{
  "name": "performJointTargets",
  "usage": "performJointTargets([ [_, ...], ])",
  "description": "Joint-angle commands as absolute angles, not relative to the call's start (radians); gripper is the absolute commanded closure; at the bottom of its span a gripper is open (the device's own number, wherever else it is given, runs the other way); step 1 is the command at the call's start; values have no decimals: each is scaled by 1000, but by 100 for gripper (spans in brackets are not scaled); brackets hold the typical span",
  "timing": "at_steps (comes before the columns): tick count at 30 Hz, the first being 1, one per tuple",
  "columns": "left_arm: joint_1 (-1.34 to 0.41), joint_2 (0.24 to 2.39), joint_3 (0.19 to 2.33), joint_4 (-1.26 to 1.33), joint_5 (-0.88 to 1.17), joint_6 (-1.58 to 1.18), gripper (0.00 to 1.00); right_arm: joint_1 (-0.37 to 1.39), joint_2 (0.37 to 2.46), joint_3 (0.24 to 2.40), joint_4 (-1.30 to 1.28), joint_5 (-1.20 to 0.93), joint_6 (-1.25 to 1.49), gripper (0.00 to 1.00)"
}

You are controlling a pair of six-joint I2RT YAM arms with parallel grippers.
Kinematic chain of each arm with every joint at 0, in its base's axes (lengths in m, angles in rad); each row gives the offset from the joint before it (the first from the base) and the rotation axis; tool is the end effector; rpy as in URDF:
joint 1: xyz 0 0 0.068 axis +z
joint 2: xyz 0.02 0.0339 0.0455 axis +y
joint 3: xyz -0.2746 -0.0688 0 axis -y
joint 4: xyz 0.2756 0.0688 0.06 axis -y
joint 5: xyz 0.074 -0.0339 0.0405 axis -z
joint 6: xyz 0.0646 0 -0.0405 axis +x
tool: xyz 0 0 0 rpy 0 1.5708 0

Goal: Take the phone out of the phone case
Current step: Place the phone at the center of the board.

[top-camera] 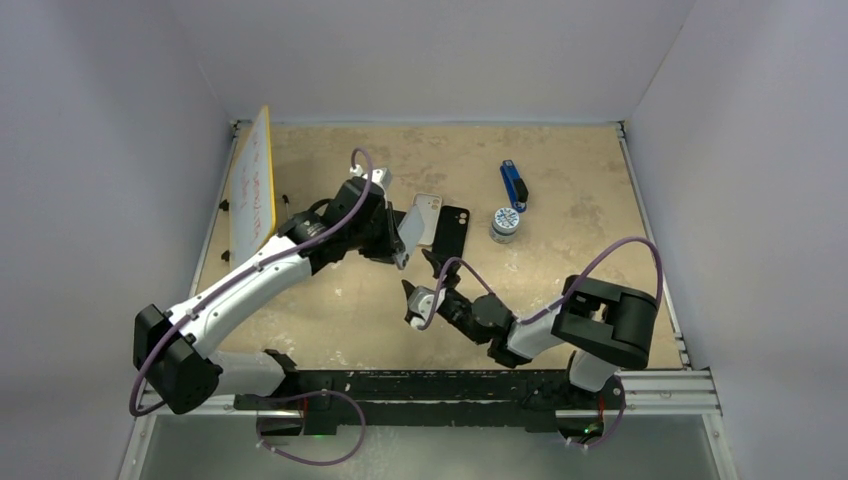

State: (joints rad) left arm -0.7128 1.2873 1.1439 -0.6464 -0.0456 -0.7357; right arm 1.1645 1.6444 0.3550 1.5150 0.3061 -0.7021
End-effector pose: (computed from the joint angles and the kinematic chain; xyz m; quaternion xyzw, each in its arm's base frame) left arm 0.2456 -0.2084 0.2987 -0.0193 0.9243 -0.2364 0.2990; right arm 0.1390 0.2739 0.1696 -0.4238 0.4623 0.0847 0.7743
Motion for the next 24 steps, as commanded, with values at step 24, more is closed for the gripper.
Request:
performJointTargets([
  [24, -538, 1238, 1167, -637, 533, -633, 100, 1171, 1678, 425, 1856, 279, -1150, 55],
])
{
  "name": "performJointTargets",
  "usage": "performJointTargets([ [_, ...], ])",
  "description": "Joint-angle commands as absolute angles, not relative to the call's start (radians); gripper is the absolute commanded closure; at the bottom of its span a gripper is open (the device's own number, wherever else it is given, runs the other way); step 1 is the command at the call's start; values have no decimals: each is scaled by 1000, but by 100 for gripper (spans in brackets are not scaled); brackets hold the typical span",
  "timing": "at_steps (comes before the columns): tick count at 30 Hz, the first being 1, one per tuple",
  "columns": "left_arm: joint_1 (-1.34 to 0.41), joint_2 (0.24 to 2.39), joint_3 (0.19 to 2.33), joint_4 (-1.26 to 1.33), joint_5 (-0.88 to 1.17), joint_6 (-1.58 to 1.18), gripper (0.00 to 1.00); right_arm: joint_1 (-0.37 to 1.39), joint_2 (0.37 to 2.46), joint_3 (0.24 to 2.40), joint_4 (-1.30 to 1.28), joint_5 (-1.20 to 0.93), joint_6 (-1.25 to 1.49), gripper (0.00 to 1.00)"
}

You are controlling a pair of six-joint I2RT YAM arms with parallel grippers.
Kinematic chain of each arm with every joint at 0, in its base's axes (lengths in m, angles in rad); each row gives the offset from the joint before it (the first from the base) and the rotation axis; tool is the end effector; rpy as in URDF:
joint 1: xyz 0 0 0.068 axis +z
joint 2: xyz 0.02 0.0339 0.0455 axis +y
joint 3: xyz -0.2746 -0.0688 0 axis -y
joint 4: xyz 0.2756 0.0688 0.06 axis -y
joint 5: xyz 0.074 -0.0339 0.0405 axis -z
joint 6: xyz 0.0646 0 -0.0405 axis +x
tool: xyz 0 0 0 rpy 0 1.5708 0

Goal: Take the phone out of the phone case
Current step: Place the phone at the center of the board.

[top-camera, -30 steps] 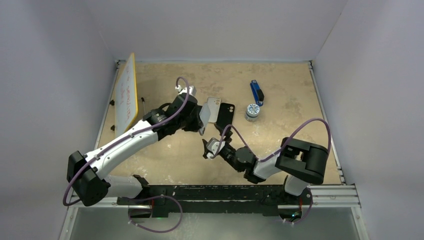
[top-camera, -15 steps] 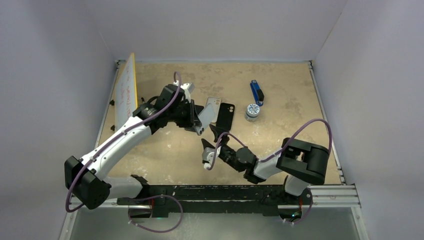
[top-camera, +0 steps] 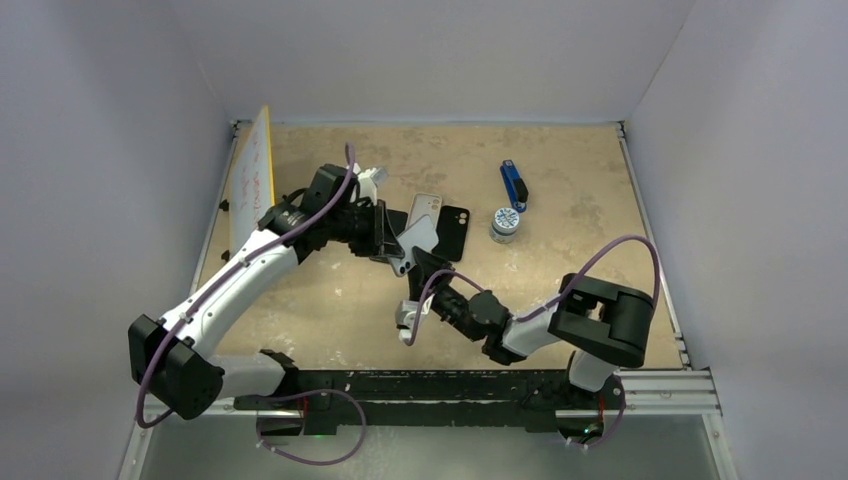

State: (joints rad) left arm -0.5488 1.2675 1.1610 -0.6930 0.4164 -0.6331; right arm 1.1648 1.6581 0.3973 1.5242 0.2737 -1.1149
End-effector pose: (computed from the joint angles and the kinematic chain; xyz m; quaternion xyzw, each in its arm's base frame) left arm 0.2518 -0.1846 0.3105 0.0395 0.9090 -0.3641 0.1989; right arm 0.1411 0.2840 0.1784 -0.5021 0.3501 -0.0633 0.7882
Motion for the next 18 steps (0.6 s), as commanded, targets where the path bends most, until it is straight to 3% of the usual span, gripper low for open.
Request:
performJointTargets([
  [1, -530, 1234, 1164, -634, 540, -635, 100, 1171, 1677, 424, 1856, 284, -1148, 59],
  [5, -507, 1232, 1138, -605, 600, -655, 100, 1171, 1672, 419, 1856, 308, -1135, 83],
  [9, -486, 1238, 1111, -580, 646, -678, 100, 1171, 1667, 414, 1856, 316, -1118, 100],
  [10, -480, 1236, 1111, -581, 645, -678, 97, 1171, 1661, 411, 1856, 319, -1104, 100],
  [14, -470, 1199, 1122, -592, 559, -673, 76, 1171, 1622, 393, 1851, 325, -1014, 100],
  [18, -469, 1134, 1121, -581, 444, -658, 41, 1171, 1574, 360, 1830, 354, -851, 100],
])
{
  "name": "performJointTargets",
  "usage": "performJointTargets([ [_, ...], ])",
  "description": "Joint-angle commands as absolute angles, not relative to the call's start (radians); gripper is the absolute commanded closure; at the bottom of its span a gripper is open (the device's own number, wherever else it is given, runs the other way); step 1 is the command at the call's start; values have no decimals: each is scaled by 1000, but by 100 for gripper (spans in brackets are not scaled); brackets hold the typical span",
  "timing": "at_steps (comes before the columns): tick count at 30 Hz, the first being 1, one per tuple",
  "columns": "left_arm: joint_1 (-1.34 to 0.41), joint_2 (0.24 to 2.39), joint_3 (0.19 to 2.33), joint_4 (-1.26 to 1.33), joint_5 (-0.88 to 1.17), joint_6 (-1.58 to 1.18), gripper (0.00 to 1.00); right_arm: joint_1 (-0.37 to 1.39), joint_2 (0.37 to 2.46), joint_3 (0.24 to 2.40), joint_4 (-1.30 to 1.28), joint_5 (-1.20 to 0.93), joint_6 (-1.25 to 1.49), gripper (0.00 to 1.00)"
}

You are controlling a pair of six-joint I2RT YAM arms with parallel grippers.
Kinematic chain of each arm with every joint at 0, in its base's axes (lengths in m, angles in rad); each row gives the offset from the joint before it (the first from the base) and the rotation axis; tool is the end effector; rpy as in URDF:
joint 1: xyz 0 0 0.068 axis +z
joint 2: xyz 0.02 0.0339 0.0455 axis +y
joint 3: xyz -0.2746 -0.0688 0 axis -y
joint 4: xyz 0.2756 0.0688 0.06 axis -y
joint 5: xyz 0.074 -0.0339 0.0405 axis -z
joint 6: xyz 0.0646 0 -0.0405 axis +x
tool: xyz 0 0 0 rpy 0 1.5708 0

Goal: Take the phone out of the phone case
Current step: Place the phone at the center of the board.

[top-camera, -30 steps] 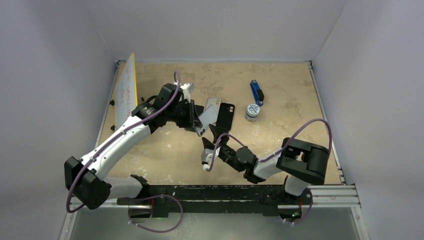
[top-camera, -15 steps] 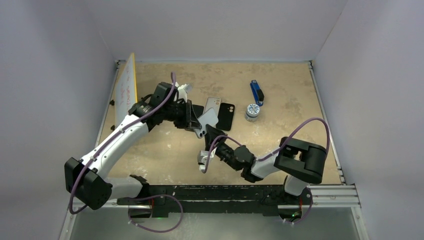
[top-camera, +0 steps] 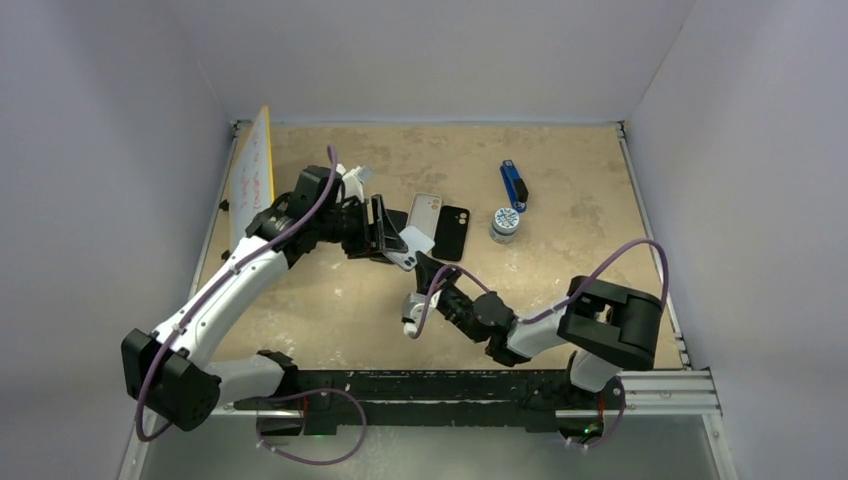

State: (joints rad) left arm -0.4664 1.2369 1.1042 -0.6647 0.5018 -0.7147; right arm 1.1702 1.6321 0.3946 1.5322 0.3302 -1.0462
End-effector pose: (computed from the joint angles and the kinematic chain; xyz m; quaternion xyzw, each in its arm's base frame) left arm 0.2561 -0.1637 0.3025 -0.0182 0.9019 -0.3944 0.1754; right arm 0.1413 0.2800 0.1860 -0.4669 0.3803 -0.0486 0.7969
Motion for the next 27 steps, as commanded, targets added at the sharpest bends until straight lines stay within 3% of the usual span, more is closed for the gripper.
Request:
performJointTargets([
  [1, -469, 1120, 1116, -574, 418, -653, 37, 1171, 1557, 352, 1815, 363, -797, 100],
  [7, -469, 1050, 1075, -538, 259, -579, 23, 1168, 1436, 367, 1511, 370, -482, 100],
  [13, -471, 972, 1005, -467, 90, -498, 21, 1090, 1318, 387, 1258, 284, -133, 100],
  [18, -484, 909, 895, -317, 74, -440, 15, 949, 1215, 438, 1021, 165, 187, 100],
  [27, -784, 949, 798, -166, -217, -289, 14, 761, 1155, 515, 792, -15, 579, 100],
])
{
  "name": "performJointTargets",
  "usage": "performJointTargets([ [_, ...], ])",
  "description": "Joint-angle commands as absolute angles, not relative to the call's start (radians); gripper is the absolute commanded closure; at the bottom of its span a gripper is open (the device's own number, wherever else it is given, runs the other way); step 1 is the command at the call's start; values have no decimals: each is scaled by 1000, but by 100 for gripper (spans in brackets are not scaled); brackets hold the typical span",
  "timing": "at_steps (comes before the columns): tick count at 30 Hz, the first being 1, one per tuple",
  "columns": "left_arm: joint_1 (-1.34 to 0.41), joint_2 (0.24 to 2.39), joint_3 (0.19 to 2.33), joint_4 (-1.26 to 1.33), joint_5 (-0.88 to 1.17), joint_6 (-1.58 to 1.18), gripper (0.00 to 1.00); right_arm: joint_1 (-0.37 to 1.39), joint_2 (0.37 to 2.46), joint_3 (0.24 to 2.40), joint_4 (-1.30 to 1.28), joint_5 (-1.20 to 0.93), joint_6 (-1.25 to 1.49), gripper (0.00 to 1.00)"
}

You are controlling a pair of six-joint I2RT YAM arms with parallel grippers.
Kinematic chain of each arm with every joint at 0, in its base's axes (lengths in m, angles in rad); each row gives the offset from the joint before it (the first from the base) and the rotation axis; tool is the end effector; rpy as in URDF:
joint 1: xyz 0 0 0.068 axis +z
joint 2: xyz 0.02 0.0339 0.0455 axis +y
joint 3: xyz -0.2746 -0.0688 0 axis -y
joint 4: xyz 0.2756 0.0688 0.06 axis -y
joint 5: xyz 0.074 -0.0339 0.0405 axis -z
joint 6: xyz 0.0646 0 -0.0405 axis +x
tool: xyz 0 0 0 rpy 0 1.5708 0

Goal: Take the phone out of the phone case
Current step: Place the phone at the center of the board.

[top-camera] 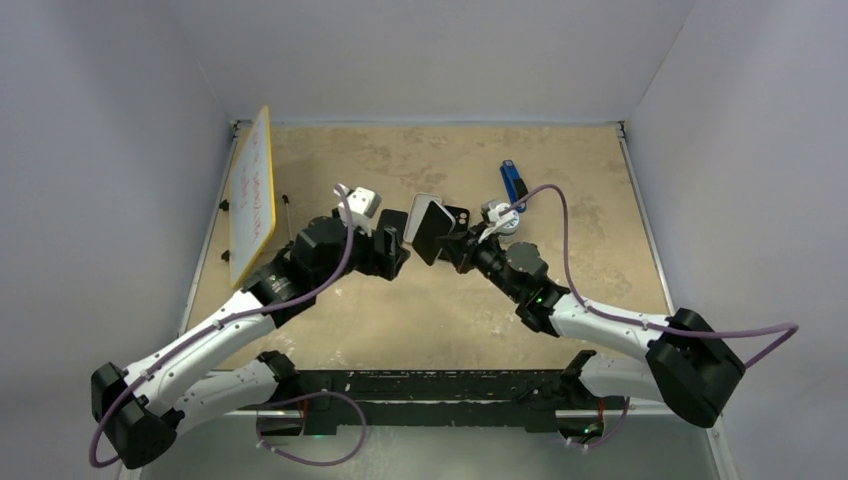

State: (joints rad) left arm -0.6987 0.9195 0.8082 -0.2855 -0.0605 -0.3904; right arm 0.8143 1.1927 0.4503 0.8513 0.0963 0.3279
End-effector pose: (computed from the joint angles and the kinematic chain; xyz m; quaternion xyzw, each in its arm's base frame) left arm 0.2030 -0.1654 0.3074 0.1112 0.8249 -0.2652 0.4866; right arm 0.2103 0.2137 0.2416 -0.1258 0.6558 0.3750 0.6430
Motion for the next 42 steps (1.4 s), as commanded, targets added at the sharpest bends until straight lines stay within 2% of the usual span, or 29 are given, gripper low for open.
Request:
performJointTargets([
  [1, -794, 959, 802, -165, -228, -285, 14, 743, 1153, 522, 773, -30, 606, 100],
  [7, -830, 959, 688, 71, -157, -227, 13, 644, 1171, 553, 683, -157, 712, 100],
  [16, -854, 1073, 634, 269, -60, -108, 12, 534, 1204, 506, 756, -342, 790, 100],
  [28, -855, 1272, 791, 183, -31, -139, 9, 517, 1250, 499, 817, -435, 819, 100],
  [42, -853, 1380, 905, 40, -5, -222, 8, 509, 1260, 502, 831, -480, 855, 100],
])
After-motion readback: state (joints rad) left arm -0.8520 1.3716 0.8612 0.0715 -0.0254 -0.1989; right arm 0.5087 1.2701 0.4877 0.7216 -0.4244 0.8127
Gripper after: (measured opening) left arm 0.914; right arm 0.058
